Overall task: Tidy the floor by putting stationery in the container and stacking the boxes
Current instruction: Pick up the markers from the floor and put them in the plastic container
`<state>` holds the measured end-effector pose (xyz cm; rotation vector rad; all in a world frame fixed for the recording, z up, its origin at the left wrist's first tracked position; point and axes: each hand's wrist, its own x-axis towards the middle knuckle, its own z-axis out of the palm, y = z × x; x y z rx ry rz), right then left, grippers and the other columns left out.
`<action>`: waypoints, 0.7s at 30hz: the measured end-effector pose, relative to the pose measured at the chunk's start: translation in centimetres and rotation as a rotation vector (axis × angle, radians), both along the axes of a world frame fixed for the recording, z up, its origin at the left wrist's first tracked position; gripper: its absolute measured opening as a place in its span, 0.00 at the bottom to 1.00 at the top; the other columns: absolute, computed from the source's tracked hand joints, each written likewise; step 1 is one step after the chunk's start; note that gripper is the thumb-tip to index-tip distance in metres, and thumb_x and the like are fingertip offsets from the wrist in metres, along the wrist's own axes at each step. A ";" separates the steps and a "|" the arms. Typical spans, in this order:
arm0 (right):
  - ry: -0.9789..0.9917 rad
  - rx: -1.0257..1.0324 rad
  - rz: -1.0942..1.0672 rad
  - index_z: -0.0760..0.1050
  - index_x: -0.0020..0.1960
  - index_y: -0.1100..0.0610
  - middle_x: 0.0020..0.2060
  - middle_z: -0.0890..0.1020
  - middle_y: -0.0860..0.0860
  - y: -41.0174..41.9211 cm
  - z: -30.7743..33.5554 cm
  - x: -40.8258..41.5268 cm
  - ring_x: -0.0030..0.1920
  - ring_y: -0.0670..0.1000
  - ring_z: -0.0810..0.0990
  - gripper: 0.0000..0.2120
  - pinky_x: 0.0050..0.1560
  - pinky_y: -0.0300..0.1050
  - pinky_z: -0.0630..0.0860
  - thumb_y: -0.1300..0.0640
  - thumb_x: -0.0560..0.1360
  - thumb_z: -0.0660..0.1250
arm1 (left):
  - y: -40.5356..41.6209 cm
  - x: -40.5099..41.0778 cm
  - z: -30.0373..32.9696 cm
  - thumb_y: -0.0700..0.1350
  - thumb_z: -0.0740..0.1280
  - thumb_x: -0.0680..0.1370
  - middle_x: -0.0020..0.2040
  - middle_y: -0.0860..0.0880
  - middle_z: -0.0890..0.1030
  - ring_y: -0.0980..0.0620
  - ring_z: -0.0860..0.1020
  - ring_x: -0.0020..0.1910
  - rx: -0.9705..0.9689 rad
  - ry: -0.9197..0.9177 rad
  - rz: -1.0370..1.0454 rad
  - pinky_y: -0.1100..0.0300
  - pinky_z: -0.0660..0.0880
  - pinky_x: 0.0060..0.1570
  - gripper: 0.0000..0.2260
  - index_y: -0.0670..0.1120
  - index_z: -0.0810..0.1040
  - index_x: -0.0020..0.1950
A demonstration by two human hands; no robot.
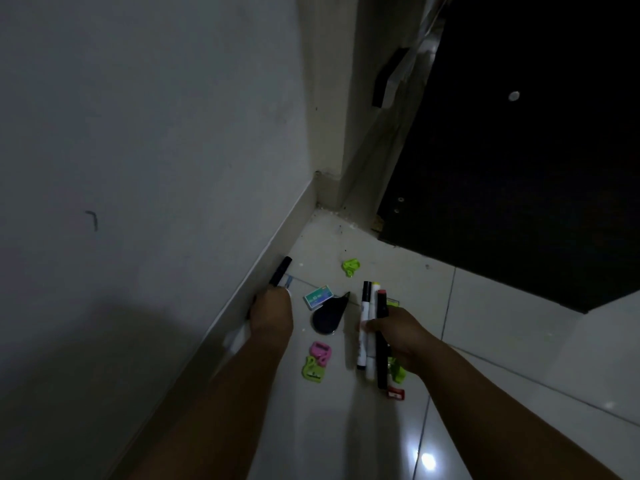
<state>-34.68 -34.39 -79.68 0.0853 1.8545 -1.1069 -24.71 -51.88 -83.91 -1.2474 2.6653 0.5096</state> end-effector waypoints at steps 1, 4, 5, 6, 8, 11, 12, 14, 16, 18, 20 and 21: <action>-0.002 -0.005 -0.001 0.71 0.63 0.63 0.56 0.78 0.63 0.0 0.0 0.0 0.55 0.63 0.78 0.17 0.59 0.58 0.75 0.66 0.74 0.67 | 0.1 -0.1 0.0 0.36 0.53 0.81 0.62 0.38 0.76 0.41 0.75 0.62 -0.005 -0.024 -0.023 0.52 0.72 0.62 0.15 0.36 0.73 0.64; -0.009 -0.021 -0.007 0.71 0.62 0.62 0.54 0.78 0.62 0.5 0.1 0.0 0.51 0.60 0.77 0.17 0.57 0.55 0.76 0.67 0.74 0.66 | -0.1 -0.6 -0.3 0.37 0.51 0.82 0.60 0.39 0.75 0.43 0.74 0.60 -0.071 0.026 0.029 0.56 0.71 0.60 0.15 0.38 0.73 0.63; -0.010 -0.023 -0.010 0.71 0.62 0.62 0.54 0.78 0.61 0.7 0.1 -0.1 0.50 0.59 0.77 0.17 0.56 0.54 0.76 0.67 0.74 0.66 | -0.2 -0.8 0.0 0.37 0.51 0.82 0.59 0.42 0.75 0.46 0.74 0.59 -0.059 0.083 0.096 0.57 0.71 0.60 0.14 0.40 0.73 0.62; -0.011 -0.024 -0.014 0.71 0.62 0.62 0.53 0.78 0.61 0.9 0.1 -0.1 0.50 0.59 0.77 0.17 0.55 0.53 0.76 0.67 0.74 0.66 | -0.1 -0.9 0.4 0.37 0.51 0.81 0.58 0.43 0.76 0.47 0.74 0.58 -0.047 0.126 0.127 0.59 0.71 0.59 0.14 0.41 0.73 0.61; -0.019 -0.028 -0.020 0.71 0.62 0.62 0.54 0.78 0.62 1.3 0.1 -0.3 0.50 0.59 0.77 0.17 0.53 0.52 0.76 0.68 0.74 0.66 | 0.1 -1.3 0.2 0.34 0.51 0.80 0.57 0.43 0.76 0.48 0.75 0.57 -0.079 0.110 0.097 0.58 0.71 0.56 0.13 0.40 0.71 0.59; -0.030 -0.030 -0.024 0.73 0.61 0.64 0.52 0.78 0.61 1.9 0.0 -0.8 0.50 0.59 0.77 0.16 0.53 0.52 0.76 0.68 0.74 0.66 | 0.2 -1.8 -0.3 0.34 0.50 0.80 0.58 0.42 0.75 0.46 0.75 0.57 -0.126 0.041 0.046 0.56 0.71 0.55 0.12 0.38 0.68 0.61; -0.029 -0.027 -0.023 0.73 0.60 0.64 0.52 0.78 0.61 2.0 0.0 -1.0 0.50 0.59 0.77 0.15 0.53 0.53 0.76 0.68 0.74 0.65 | 0.2 -1.8 -0.9 0.35 0.50 0.81 0.58 0.41 0.75 0.45 0.75 0.57 -0.143 0.049 0.045 0.56 0.71 0.55 0.11 0.38 0.67 0.61; -0.027 -0.029 -0.037 0.72 0.61 0.63 0.53 0.78 0.61 2.1 -0.2 -1.3 0.50 0.59 0.77 0.16 0.53 0.52 0.76 0.68 0.74 0.65 | 0.6 -1.8 -0.7 0.36 0.49 0.81 0.58 0.41 0.75 0.45 0.75 0.57 -0.145 0.013 0.032 0.55 0.72 0.56 0.11 0.40 0.67 0.60; -0.029 -0.041 -0.046 0.72 0.63 0.64 0.55 0.78 0.63 2.1 -0.2 -1.6 0.51 0.60 0.77 0.17 0.52 0.52 0.76 0.68 0.74 0.65 | 1.0 -1.6 -0.7 0.37 0.49 0.81 0.57 0.42 0.75 0.45 0.76 0.56 -0.208 -0.045 -0.051 0.55 0.72 0.56 0.12 0.42 0.68 0.59; -0.027 -0.048 -0.043 0.72 0.63 0.64 0.55 0.78 0.63 1.7 -0.3 -1.6 0.51 0.60 0.77 0.17 0.54 0.53 0.76 0.67 0.74 0.65 | 1.4 -1.4 -0.7 0.38 0.53 0.81 0.55 0.44 0.76 0.47 0.78 0.53 -0.237 -0.046 -0.119 0.56 0.73 0.54 0.10 0.44 0.71 0.58; -0.035 -0.064 -0.046 0.72 0.61 0.63 0.50 0.79 0.60 1.4 -0.1 -1.4 0.49 0.59 0.78 0.15 0.51 0.52 0.77 0.67 0.74 0.65 | 1.9 -0.8 -0.2 0.41 0.60 0.78 0.51 0.46 0.79 0.51 0.80 0.48 -0.237 -0.086 -0.143 0.61 0.76 0.48 0.08 0.45 0.74 0.56; -0.045 -0.079 -0.047 0.72 0.60 0.63 0.48 0.79 0.59 1.3 0.0 -1.3 0.47 0.58 0.78 0.15 0.48 0.51 0.77 0.68 0.74 0.65 | 1.9 -0.7 0.2 0.41 0.65 0.75 0.48 0.45 0.80 0.51 0.80 0.44 -0.228 -0.071 -0.171 0.63 0.76 0.43 0.09 0.44 0.76 0.54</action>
